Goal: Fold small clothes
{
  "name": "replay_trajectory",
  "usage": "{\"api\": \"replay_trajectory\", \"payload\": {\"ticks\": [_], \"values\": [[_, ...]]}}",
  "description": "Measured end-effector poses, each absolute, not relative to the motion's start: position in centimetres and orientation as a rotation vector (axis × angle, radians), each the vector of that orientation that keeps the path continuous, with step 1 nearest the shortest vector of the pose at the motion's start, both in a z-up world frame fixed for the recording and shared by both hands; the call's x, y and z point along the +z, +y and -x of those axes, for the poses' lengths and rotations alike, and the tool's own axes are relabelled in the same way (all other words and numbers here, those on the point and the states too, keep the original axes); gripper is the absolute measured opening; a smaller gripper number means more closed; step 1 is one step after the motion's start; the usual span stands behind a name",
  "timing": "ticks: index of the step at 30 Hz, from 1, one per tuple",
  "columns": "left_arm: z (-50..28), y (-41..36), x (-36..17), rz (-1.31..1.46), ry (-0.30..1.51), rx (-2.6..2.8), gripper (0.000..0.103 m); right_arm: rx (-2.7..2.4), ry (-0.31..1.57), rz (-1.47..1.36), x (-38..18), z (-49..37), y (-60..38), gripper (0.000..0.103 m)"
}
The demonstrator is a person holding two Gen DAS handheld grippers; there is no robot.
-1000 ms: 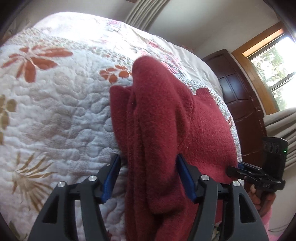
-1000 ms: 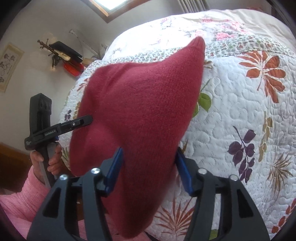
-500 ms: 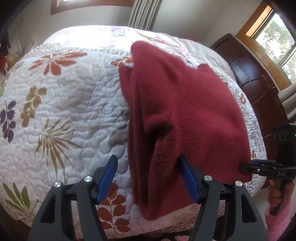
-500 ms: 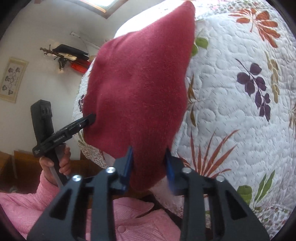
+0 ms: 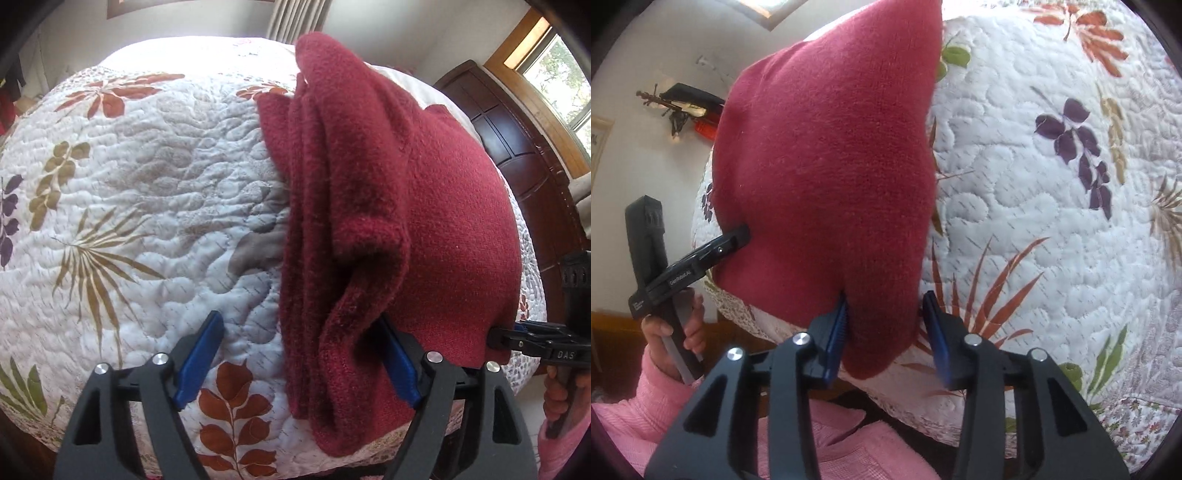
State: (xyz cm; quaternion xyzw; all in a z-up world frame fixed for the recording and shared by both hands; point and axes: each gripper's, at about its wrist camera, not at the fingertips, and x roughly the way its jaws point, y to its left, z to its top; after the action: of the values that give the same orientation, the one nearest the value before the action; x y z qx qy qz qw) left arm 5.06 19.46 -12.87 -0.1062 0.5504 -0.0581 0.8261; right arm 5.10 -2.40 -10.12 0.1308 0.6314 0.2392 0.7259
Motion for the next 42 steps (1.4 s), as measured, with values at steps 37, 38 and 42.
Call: {"api": "replay_trajectory", "payload": {"ticks": [37, 38, 42], "values": [[2.7, 17.3, -3.7, 0.048, 1.145, 0.090, 0.091, 0.203, 1.194, -0.055, 0.1, 1.2, -2.0, 0.095], [2.8, 17.2, -3.5, 0.048, 1.141, 0.089, 0.091, 0.196, 1.192, -0.059, 0.2, 1.3, -2.0, 0.095], [3.2, 17.1, -3.0, 0.048, 1.135, 0.088, 0.091, 0.196, 1.183, -0.066, 0.5, 1.7, -1.6, 0.095]]}}
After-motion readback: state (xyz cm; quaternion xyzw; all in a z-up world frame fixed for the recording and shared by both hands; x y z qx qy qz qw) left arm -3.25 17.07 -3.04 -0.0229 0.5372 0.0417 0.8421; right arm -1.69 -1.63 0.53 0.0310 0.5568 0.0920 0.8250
